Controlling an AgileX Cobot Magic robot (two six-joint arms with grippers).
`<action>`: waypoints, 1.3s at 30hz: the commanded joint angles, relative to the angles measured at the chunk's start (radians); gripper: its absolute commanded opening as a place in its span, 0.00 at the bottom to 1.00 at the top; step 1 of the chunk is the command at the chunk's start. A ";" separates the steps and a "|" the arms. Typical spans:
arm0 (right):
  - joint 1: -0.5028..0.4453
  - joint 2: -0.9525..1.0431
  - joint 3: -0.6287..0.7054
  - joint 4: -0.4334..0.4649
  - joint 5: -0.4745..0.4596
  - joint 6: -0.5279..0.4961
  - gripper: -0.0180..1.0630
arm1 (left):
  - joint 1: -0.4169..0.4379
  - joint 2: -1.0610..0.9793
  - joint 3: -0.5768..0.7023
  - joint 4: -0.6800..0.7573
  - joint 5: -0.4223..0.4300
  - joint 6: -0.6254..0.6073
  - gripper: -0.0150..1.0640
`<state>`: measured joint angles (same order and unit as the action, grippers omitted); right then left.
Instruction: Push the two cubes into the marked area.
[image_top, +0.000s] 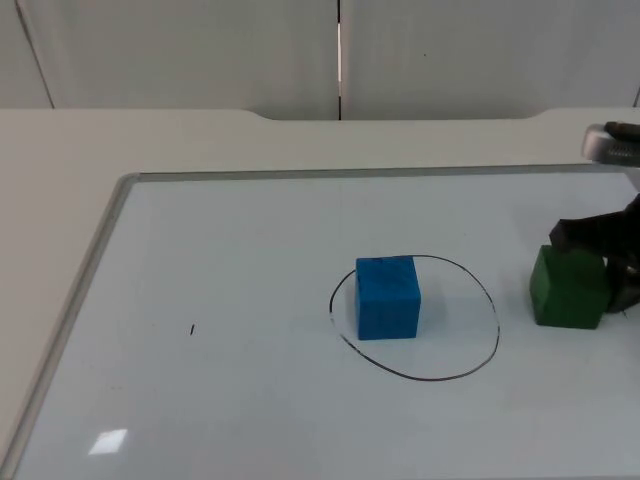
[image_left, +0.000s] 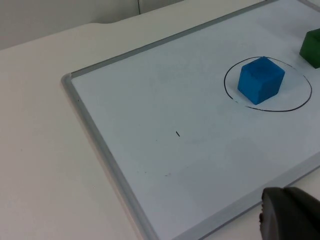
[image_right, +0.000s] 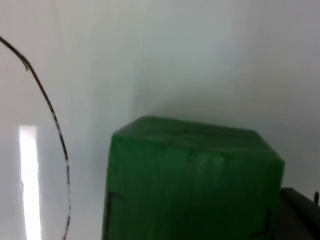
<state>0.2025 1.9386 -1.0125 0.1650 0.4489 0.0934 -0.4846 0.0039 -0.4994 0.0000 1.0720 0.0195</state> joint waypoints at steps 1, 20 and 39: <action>0.005 -0.001 -0.003 -0.005 -0.042 0.000 0.01 | -0.002 -0.004 0.004 -0.010 0.004 -0.003 0.01; 0.018 -0.001 -0.003 0.031 -0.125 0.006 0.01 | -0.002 -0.004 0.004 -0.006 0.004 0.001 0.01; 0.032 -0.001 -0.003 0.047 -0.129 0.006 0.01 | -0.002 -0.004 0.004 -0.006 0.004 0.001 0.01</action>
<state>0.2322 1.9386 -1.0125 0.2099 0.3293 0.0972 -0.4846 0.0039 -0.4994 0.0000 1.0720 0.0195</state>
